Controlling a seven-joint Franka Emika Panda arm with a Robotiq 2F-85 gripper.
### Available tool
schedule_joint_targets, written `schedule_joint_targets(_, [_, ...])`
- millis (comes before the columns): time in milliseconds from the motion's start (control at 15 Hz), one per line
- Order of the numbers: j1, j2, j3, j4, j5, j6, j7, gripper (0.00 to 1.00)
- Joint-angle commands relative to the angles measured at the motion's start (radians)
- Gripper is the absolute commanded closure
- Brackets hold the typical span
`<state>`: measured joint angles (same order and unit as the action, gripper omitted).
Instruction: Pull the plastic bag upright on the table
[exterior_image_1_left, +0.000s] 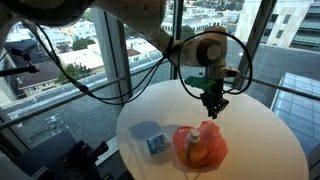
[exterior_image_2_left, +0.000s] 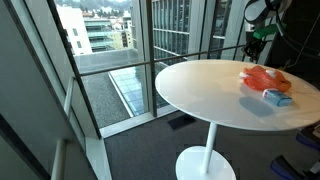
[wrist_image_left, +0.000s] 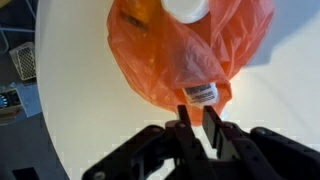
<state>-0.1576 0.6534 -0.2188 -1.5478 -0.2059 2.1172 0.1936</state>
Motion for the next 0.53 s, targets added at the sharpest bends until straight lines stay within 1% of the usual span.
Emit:
schedule_joint_targets(0, [-0.002,-0.022,0.002,-0.024,0.011,-0.019,-0.012,0.45])
schedule_joint_targets(267, [-0.006,0.000,0.007,-0.018,0.019,-0.031,-0.012,0.13])
schedule_joint_targets(333, [-0.006,0.006,0.007,-0.017,0.020,-0.032,-0.013,0.06])
schedule_joint_targets(400, [-0.006,0.011,0.007,-0.018,0.021,-0.034,-0.011,0.01])
schedule_joint_targets(467, [-0.006,0.019,0.007,-0.018,0.022,-0.037,-0.010,0.00])
